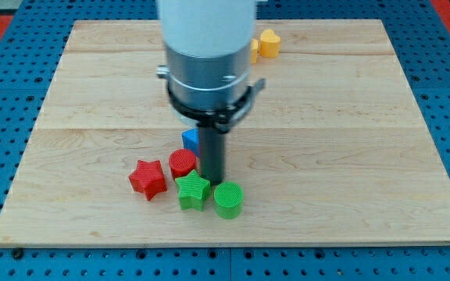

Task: Push the yellow blocks towards the blue blocks

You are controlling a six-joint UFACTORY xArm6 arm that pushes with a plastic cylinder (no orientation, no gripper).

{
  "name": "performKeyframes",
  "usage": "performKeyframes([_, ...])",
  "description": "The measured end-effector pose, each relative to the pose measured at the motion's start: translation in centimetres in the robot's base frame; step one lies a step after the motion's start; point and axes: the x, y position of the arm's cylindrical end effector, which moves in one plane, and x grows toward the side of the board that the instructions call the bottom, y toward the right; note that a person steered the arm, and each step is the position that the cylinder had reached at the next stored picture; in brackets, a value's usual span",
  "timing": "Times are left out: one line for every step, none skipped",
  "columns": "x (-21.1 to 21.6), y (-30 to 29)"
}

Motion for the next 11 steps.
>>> performKeyframes([-0.1,-2.0])
performKeyframes([-1.1,-1.6])
performKeyframes([-7.0,-0.1])
performKeyframes([-10.3,0.5])
performKeyframes([-7.9,2.5])
performKeyframes([-9.4,11.3])
performKeyframes([-10.1,16.6])
performKeyframes([-10.3,23.1])
performKeyframes([-13.0,29.7])
performKeyframes([-13.4,30.2])
performKeyframes([-13.7,30.4])
